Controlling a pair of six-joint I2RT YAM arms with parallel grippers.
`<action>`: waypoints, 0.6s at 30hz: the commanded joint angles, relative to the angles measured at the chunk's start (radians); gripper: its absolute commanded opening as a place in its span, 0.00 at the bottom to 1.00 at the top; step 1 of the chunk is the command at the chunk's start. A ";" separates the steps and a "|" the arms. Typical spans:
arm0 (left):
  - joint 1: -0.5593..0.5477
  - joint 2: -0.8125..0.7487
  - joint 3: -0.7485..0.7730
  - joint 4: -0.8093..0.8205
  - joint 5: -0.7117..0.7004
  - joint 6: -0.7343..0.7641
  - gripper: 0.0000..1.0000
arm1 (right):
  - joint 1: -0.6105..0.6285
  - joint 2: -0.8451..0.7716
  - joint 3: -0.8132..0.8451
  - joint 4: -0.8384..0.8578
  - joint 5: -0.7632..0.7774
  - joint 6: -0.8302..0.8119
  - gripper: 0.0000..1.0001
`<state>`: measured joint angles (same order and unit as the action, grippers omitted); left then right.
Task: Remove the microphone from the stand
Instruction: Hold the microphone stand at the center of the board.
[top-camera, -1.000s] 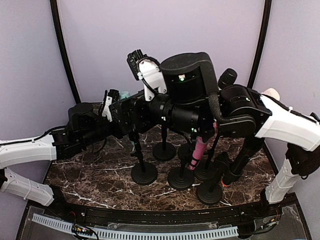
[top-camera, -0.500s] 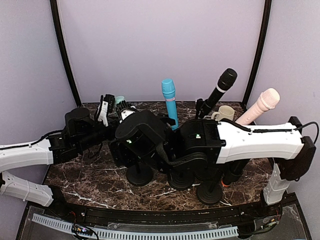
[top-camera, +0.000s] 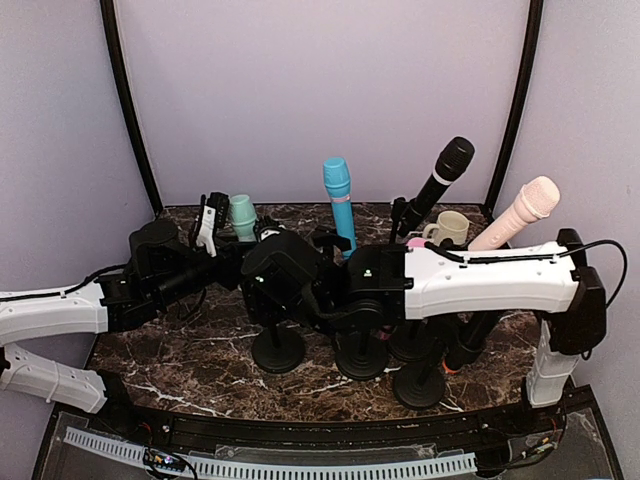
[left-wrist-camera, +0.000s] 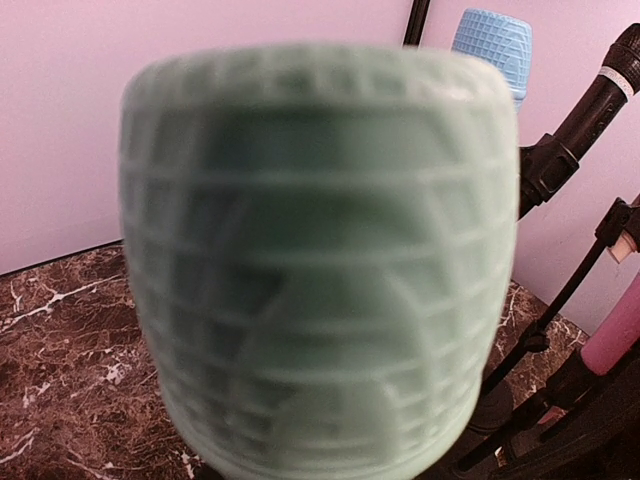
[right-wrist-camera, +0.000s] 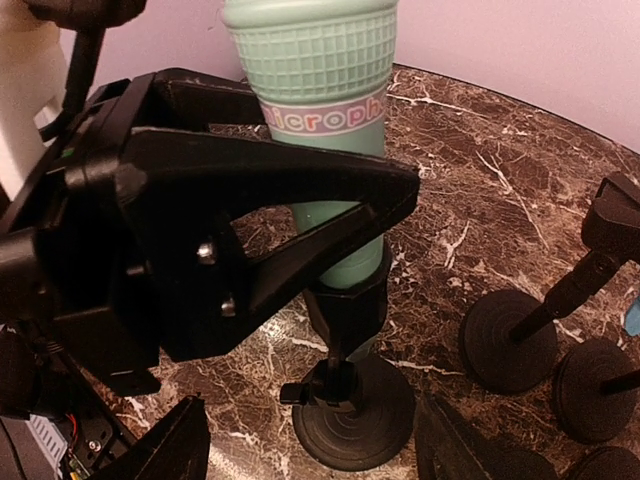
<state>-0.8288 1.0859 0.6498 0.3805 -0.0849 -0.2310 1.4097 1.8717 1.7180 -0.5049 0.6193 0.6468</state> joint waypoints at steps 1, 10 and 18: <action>-0.010 0.008 -0.027 -0.028 0.038 0.001 0.00 | -0.013 0.053 0.021 0.016 -0.007 0.022 0.70; -0.011 0.012 -0.025 -0.029 0.046 -0.001 0.00 | -0.031 0.107 0.040 0.000 0.033 0.019 0.62; -0.011 0.008 -0.020 -0.031 0.045 -0.002 0.00 | -0.039 0.133 0.051 0.017 0.034 -0.003 0.51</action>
<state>-0.8288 1.0863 0.6498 0.3817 -0.0788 -0.2310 1.3788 1.9873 1.7294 -0.5159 0.6292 0.6540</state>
